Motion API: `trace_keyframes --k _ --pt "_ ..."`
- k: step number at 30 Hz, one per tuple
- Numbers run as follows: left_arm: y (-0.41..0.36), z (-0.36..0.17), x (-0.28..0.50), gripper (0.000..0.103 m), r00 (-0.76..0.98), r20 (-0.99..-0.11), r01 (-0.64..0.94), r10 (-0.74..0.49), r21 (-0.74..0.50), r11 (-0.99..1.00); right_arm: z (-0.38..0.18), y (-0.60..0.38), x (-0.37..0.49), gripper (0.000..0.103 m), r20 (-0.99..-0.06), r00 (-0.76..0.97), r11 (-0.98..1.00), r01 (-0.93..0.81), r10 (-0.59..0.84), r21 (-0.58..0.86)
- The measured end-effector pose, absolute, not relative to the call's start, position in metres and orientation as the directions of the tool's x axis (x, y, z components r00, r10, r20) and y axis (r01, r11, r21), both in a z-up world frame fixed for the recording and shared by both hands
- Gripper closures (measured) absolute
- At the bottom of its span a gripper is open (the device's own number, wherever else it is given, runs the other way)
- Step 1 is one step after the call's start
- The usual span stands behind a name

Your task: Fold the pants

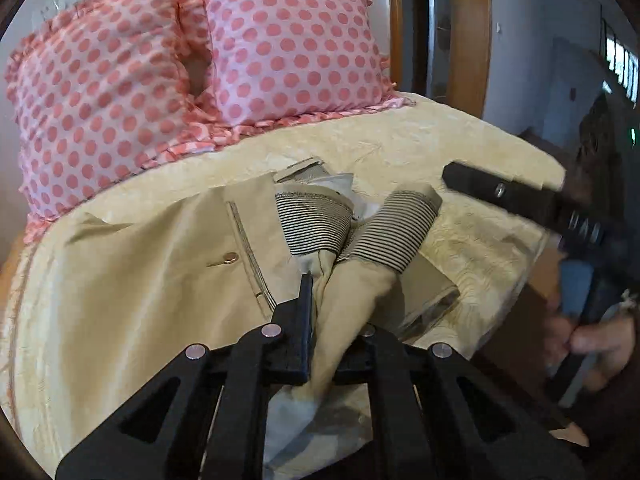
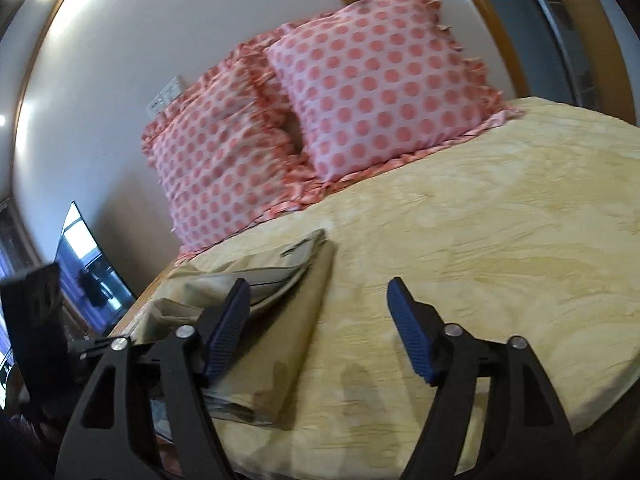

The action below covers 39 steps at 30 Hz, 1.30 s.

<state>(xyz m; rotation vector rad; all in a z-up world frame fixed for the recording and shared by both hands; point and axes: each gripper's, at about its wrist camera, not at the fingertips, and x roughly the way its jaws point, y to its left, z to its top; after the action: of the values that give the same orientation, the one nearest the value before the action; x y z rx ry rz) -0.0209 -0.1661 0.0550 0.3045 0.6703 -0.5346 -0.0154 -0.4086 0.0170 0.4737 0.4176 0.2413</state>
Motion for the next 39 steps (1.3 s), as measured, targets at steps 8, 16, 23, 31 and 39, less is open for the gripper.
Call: trace_keyframes --k 8,16,23,31,39 --pt "-0.116 0.089 -0.047 0.034 0.664 -0.593 0.560 -0.456 -0.011 0.829 0.031 -0.395 0.041 0.024 -0.389 0.751 0.770 -0.241 0.533 0.591" --pt "0.020 0.093 0.069 0.027 0.742 -0.639 0.167 -0.205 -0.120 0.979 0.019 -0.357 0.105 0.039 -0.595 0.637 0.851 -0.201 0.490 0.486" --pt "0.058 0.056 0.129 0.028 0.596 -0.719 0.147 -0.357 -0.340 0.929 0.005 -0.351 0.121 0.062 -0.643 0.601 0.867 -0.192 0.475 0.460" --pt "0.034 0.037 0.159 0.027 0.479 -0.746 0.227 -0.462 -0.403 0.886 0.004 -0.355 0.131 0.062 -0.638 0.577 0.848 -0.211 0.509 0.486" --pt "0.032 0.047 0.172 0.079 0.475 -0.731 0.238 -0.491 -0.430 0.871 0.018 -0.361 0.138 0.092 -0.563 0.537 0.766 -0.296 0.628 0.571"
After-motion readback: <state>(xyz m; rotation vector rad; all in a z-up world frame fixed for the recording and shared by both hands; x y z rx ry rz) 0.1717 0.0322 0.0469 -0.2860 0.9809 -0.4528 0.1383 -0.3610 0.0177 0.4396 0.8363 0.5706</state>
